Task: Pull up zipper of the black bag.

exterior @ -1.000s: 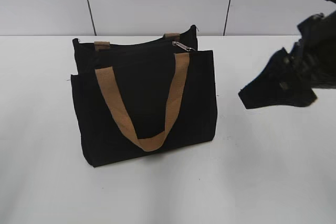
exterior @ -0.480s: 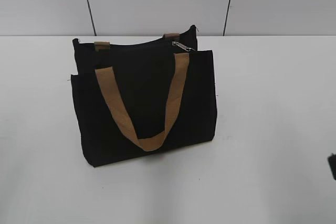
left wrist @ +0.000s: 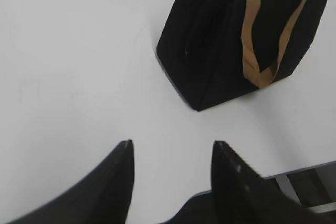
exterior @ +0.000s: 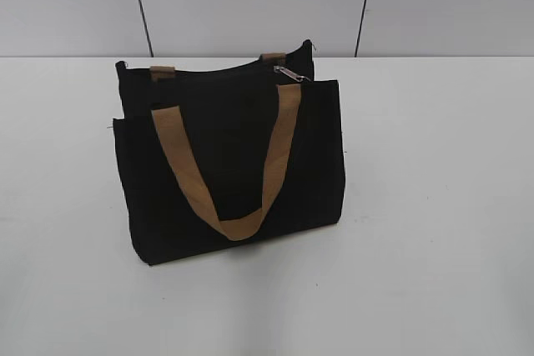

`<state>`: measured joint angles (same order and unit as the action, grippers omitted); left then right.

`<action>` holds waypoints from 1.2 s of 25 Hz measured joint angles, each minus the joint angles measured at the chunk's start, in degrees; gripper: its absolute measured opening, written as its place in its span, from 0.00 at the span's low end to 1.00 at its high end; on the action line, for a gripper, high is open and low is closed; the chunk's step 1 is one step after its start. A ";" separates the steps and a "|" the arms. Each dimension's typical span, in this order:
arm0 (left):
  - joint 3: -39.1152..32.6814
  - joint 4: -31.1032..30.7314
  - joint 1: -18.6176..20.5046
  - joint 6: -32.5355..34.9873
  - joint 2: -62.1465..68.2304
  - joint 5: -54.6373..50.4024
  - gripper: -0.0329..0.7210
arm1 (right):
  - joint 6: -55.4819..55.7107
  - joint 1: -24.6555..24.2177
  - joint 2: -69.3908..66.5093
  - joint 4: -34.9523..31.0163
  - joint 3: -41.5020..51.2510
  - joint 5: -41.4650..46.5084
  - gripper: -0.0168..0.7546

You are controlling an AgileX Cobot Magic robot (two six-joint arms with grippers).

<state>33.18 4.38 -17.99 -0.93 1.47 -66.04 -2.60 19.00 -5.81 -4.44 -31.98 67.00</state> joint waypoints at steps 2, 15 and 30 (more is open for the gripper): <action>0.00 -0.12 0.00 0.00 -1.64 -0.10 0.52 | 1.09 0.00 4.21 2.23 0.00 1.86 0.58; -3.07 -1.88 0.07 -0.05 -2.00 4.94 0.52 | 1.81 0.00 6.25 5.42 4.06 -3.27 0.58; -3.18 -1.88 0.07 -0.05 -2.00 5.24 0.52 | 1.81 0.00 6.25 5.93 4.13 -3.82 0.58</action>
<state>30.00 2.50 -17.92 -0.98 -0.53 -60.80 -0.80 19.00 0.44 1.49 -27.85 63.18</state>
